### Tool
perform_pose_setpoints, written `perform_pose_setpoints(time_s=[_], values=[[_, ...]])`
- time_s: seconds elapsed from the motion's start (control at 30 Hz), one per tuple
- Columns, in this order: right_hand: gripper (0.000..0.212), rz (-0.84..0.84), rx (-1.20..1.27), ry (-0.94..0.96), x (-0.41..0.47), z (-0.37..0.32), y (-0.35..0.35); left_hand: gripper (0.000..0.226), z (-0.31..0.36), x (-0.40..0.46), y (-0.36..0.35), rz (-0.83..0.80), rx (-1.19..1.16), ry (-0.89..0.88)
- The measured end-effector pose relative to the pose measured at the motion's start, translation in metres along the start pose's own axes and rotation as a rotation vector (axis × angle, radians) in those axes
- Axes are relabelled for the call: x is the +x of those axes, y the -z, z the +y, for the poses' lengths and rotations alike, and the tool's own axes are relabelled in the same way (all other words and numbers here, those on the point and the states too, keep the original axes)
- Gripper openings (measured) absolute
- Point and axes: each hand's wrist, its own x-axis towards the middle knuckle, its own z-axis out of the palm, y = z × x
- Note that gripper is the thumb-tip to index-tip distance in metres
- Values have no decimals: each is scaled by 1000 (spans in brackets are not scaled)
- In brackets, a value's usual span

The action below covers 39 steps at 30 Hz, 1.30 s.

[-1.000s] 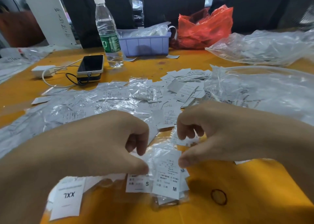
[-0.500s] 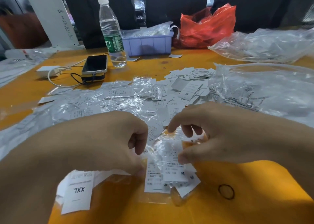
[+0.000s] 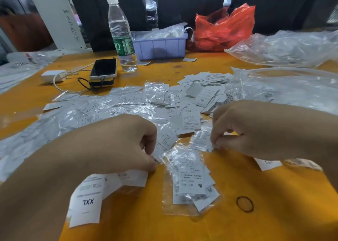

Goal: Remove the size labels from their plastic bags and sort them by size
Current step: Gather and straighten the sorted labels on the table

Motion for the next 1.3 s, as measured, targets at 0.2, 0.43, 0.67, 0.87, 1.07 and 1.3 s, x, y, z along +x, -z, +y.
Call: perform_pose_setpoints(time_s=[0.2, 0.43, 0.67, 0.87, 1.07, 1.3], values=[[26, -33, -55, -6, 6, -2, -9, 22, -9, 6, 0, 86, 14, 81], [25, -12, 16, 36, 4, 2, -7, 12, -10, 9, -1, 159, -46, 51], [45, -49, -80, 33, 8, 2, -11, 17, 3, 15, -16, 311, -23, 47], [43, 89, 24, 34, 13, 9, -15, 14, -2, 20, -18, 341, -1, 97], [28, 367, 40, 33, 10, 18, -4, 9, 5, 19, -21, 413, -62, 64], [31, 394, 7, -60, 12, 22, -2, 29, 24, 35, -33, 406, -78, -79]])
